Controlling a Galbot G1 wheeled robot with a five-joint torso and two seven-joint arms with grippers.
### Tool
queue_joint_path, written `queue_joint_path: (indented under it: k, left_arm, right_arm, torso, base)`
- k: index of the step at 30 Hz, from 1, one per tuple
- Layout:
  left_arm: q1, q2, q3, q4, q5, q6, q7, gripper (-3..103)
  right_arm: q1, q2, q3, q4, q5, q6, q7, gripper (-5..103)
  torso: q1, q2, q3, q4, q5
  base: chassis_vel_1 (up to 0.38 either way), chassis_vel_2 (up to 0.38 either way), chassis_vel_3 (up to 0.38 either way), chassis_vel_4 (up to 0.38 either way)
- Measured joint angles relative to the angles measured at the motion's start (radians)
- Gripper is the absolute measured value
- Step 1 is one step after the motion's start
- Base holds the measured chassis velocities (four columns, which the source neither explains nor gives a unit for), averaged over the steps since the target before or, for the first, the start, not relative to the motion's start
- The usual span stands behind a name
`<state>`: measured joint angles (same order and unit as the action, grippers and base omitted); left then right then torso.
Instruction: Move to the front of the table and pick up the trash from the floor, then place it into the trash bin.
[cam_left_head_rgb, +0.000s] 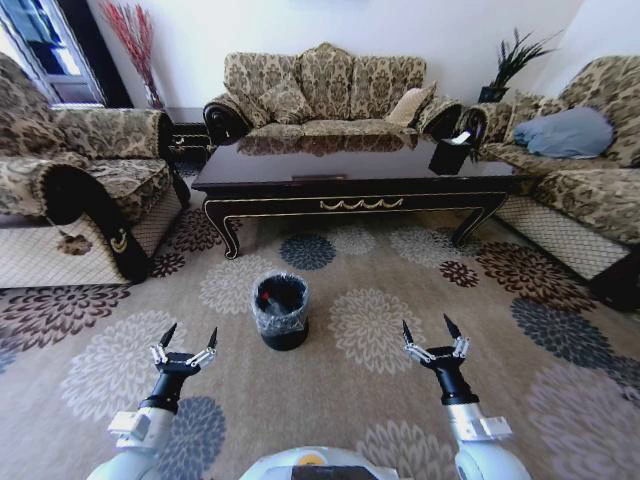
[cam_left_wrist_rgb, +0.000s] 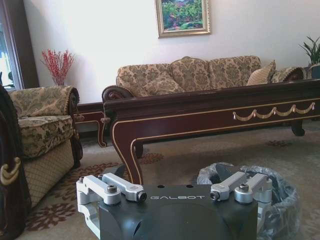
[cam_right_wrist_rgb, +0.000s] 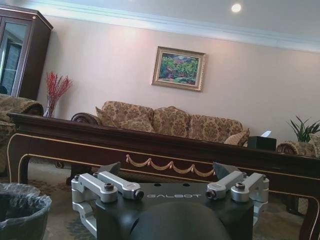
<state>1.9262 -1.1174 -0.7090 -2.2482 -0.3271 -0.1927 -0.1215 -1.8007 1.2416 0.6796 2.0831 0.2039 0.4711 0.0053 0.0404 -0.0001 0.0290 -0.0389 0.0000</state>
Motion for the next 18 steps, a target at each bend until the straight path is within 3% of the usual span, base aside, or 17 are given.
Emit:
queue_joint_path:
  k: [18]
  left_arm:
    - [0.000,0.000,0.000,0.000,0.000,0.000,0.000,100]
  right_arm:
    - [0.000,0.000,0.000,0.000,0.000,0.000,0.000,100]
  torso:
    - [0.000,0.000,0.000,-0.0001,0.0001]
  base:
    - [0.187,-0.192,-0.192,0.186]
